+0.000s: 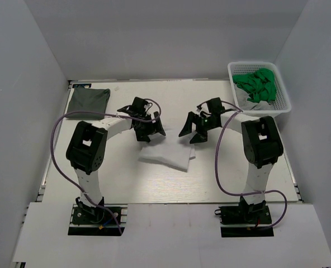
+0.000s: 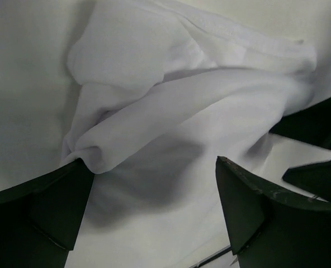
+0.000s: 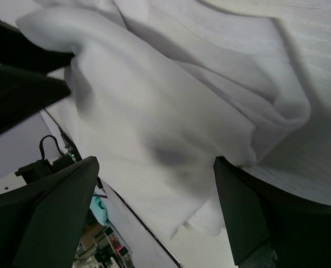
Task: Fold and stack the t-shirts
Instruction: Smooth out wrinkles on the folded tshirt
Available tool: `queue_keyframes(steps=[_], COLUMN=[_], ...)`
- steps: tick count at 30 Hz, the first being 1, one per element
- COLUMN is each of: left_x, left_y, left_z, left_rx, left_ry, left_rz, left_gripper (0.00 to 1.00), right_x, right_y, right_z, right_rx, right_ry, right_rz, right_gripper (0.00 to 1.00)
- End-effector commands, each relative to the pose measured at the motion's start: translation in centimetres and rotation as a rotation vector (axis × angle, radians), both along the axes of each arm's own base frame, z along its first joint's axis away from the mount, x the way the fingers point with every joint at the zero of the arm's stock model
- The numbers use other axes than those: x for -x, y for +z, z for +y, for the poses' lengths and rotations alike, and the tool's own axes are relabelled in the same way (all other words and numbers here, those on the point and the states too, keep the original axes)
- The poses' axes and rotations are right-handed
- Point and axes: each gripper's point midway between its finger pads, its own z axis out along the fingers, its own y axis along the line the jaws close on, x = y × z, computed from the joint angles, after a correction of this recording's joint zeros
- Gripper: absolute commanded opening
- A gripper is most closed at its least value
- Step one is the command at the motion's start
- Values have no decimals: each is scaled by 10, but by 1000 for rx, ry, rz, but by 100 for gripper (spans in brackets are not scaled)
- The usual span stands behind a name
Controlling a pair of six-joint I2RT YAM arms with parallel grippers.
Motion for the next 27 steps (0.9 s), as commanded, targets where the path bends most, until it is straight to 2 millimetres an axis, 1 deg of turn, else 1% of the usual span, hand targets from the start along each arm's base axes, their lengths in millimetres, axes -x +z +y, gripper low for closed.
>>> queue_keyframes(steps=[1, 2, 3, 4, 5, 6, 7, 8, 9, 10, 11, 13, 14, 16, 17, 18, 19, 20, 21, 22, 23, 24, 25, 26, 27], left_x=[65, 72, 73, 78, 80, 81, 81, 78, 73, 72, 62, 50, 40, 27, 19, 17, 12, 7, 5, 2, -2, -8, -13, -17, -18], left_y=[-12, -7, 2, 20, 29, 37, 55, 65, 72, 74, 79, 87, 85, 77, 71, 76, 64, 60, 55, 51, 38, 36, 32, 26, 14], left_z=[4, 2, 2, -2, -5, -5, -8, -10, -8, -4, -1, 2, 5, 6, 1, 0, 0, -2, -5, -7, -5, -7, -6, -1, 2], left_rx=[-35, -36, -29, -10, -6, 1, 14, 10, 4, -16, -36, -60, -77, -102, -111, -108, -133, -136, -126, -126, -135, -142, -157, -177, -208], left_ry=[-44, -60, -60, -65, -76, -76, -85, -82, -69, -66, -39, -31, -7, -7, -16, -16, -10, -17, -24, -24, -16, -11, -3, 10, 16], left_rz=[149, 148, 133, 105, 76, 62, 19, -20, -52, -67, -116, -170, -185, -184, -177, -182, -164, -169, -166, -167, -151, -155, -156, -143, -120], left_gripper=[100, 100, 100, 100, 100, 100, 100, 100, 100, 100, 100, 100, 100, 100, 100, 100, 100, 100, 100, 100, 100, 100, 100, 100, 100], right_x=[8, 7, 6, 9, 8, 9, 11, 12, 15, 15, 19, 23, 24, 22, 19, 17, 15, 12, 9, 5, 3, -3, -5, -7, -13], right_y=[-10, -9, -6, 3, 7, 19, 24, 42, 45, 51, 60, 67, 69, 70, 71, 72, 74, 74, 70, 72, 71, 64, 63, 55, 49], right_z=[-9, -11, -13, -12, -14, -14, -13, -13, -13, -13, -12, -7, -6, -3, 0, 2, 5, 5, 9, 12, 14, 16, 18, 19, 21], right_rx=[56, 71, 88, 99, 108, 108, 111, 105, 107, 104, 83, 52, 43, 28, 14, 2, -11, -17, -30, -47, -57, -69, -80, -79, -86], right_ry=[9, 19, 36, 51, 69, 97, 129, 138, 148, 160, 165, 172, 171, 163, 163, 162, 160, 151, 156, 155, 150, 149, 147, 138, 132], right_rz=[-21, -40, -71, -86, -116, -153, -184, -225, -230, -260, -282, -290, -298, -297, -300, -299, -308, -309, -315, -334, -325, -317, -311, -291, -302], right_gripper=[90, 90, 90, 90, 90, 90, 90, 90, 90, 90, 90, 90, 90, 90, 90, 90, 90, 90, 90, 90, 90, 90, 90, 90, 90])
